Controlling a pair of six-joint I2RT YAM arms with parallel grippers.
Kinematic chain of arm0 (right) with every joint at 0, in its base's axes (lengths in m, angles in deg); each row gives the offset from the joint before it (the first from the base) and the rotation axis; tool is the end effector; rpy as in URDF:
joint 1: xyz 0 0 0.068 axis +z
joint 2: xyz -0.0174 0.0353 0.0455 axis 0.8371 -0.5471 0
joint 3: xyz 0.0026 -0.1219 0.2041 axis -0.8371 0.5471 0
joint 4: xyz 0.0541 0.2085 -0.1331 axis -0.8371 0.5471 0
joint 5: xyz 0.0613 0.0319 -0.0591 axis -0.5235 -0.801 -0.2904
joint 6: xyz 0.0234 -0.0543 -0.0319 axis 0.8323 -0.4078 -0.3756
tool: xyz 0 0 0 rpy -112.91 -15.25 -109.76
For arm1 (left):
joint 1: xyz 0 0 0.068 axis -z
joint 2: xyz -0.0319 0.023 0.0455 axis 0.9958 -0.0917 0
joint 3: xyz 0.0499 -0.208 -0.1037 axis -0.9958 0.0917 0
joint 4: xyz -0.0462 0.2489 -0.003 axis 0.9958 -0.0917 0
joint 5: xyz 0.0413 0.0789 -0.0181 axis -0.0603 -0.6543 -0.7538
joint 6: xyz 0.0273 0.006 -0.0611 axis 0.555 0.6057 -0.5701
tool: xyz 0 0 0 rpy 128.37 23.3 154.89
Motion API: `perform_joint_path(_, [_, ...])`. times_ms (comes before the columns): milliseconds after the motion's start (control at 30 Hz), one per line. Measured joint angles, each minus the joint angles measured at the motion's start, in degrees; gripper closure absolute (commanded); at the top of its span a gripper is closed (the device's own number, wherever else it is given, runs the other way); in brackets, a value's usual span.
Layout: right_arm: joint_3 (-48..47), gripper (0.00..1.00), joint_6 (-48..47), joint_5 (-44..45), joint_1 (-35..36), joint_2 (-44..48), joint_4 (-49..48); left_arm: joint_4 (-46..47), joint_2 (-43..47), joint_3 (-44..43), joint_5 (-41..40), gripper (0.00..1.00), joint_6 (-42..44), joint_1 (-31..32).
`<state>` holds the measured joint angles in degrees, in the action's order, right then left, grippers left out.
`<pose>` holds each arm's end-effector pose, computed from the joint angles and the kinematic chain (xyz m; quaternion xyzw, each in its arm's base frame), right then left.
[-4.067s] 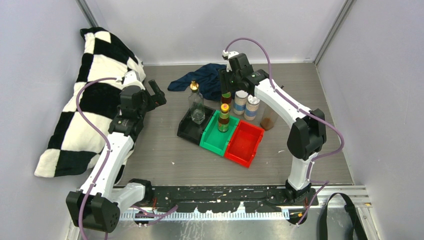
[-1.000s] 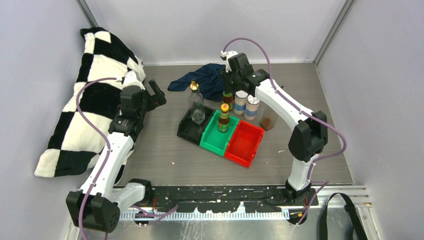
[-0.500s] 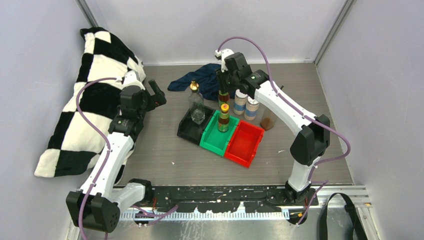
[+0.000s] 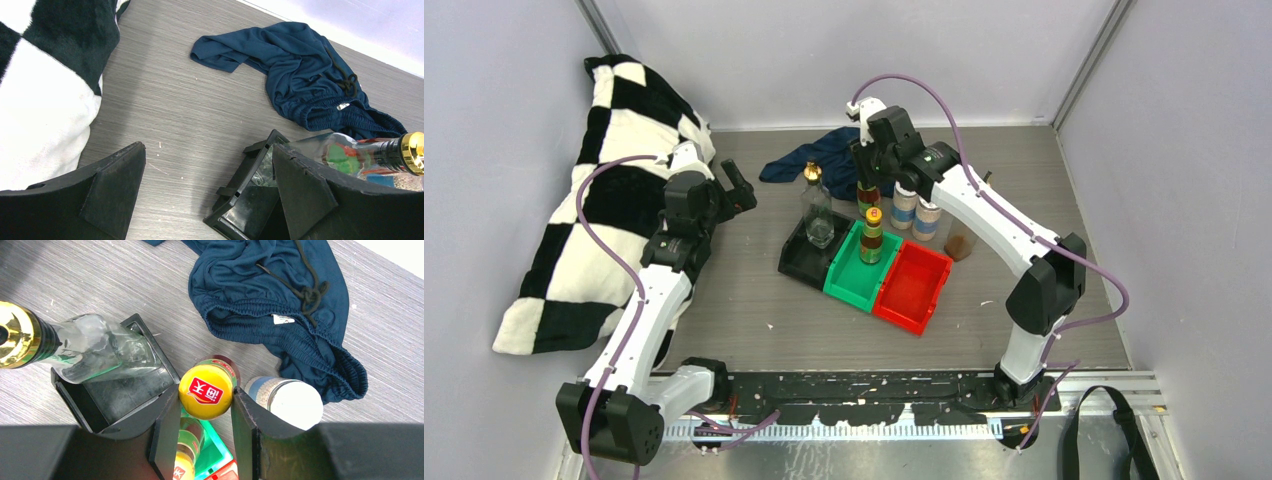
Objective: Organize the condiment bottles
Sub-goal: Place the bottle in the storage box.
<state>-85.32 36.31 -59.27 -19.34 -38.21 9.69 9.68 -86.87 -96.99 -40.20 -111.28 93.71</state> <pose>0.3272 0.2420 0.3208 -0.2450 0.8539 0.0965 0.4489 0.2621 -0.0315 0.3039 -0.1767 0.8045 -0.1007 0.5580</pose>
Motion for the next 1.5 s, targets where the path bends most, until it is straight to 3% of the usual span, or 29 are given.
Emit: perform_joint_path(1500, [-3.8,0.99,-2.9,4.2,7.5,2.3,2.8,0.0,0.2,0.0,0.6,0.02,-0.2,0.0])
